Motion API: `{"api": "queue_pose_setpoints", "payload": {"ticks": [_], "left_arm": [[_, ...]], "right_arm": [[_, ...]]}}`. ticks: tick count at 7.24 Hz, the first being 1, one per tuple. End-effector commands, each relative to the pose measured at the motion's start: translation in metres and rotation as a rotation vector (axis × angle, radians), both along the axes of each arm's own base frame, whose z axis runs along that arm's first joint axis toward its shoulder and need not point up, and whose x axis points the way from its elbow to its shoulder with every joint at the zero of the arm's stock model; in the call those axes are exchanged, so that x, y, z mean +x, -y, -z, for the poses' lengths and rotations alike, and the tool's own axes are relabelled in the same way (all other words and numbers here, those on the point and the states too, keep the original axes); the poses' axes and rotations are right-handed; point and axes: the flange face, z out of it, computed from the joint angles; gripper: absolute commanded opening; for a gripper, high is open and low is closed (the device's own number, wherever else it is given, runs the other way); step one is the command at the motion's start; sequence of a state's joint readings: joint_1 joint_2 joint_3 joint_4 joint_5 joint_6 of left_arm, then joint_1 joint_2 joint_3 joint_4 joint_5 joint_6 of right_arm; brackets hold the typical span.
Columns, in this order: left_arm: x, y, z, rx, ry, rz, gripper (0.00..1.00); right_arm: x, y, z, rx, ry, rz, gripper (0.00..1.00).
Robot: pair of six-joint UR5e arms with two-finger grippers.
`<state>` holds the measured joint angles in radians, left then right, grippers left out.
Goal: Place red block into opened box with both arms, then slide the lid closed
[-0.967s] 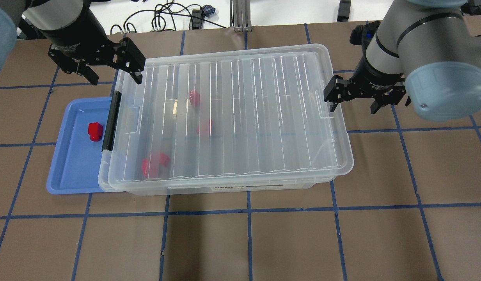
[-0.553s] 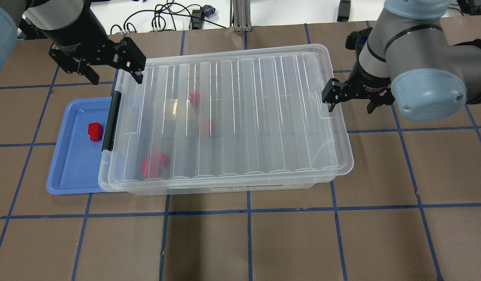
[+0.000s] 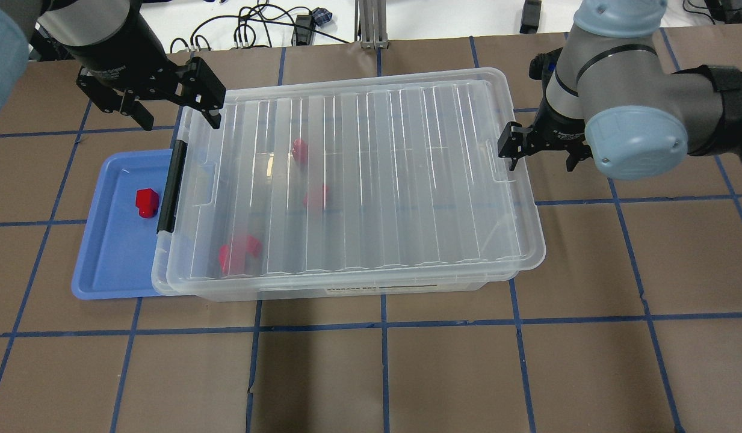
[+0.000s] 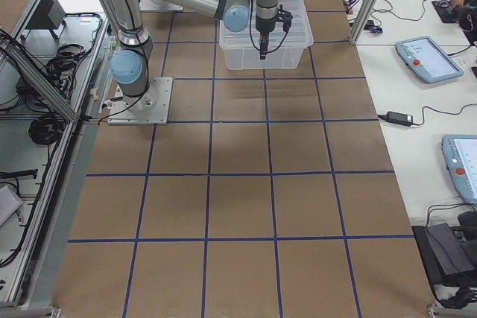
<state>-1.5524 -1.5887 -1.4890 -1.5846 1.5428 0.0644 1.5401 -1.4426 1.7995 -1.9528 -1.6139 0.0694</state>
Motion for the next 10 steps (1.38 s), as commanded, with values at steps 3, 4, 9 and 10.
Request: {"api": "queue_pose_setpoints", "payload": {"ticks": [3, 4, 9, 10], "left_arm": [[0.000, -0.003, -0.002, -0.004, 0.001, 0.001, 1.00], [0.000, -0.003, -0.003, -0.005, 0.001, 0.001, 1.00], [0.001, 0.002, 0.010, 0.025, 0.012, 0.001, 1.00], [0.002, 0.012, 0.023, 0.046, 0.006, -0.005, 1.00]], "right_arm": [[-0.003, 0.003, 0.006, 0.007, -0.014, -0.003, 1.00], [-0.011, 0.005, 0.006, 0.008, -0.012, 0.004, 1.00], [-0.085, 0.013, 0.004, 0.021, -0.045, -0.046, 1.00], [-0.100, 0.014, 0.003, 0.023, -0.042, -0.037, 1.00]]}}
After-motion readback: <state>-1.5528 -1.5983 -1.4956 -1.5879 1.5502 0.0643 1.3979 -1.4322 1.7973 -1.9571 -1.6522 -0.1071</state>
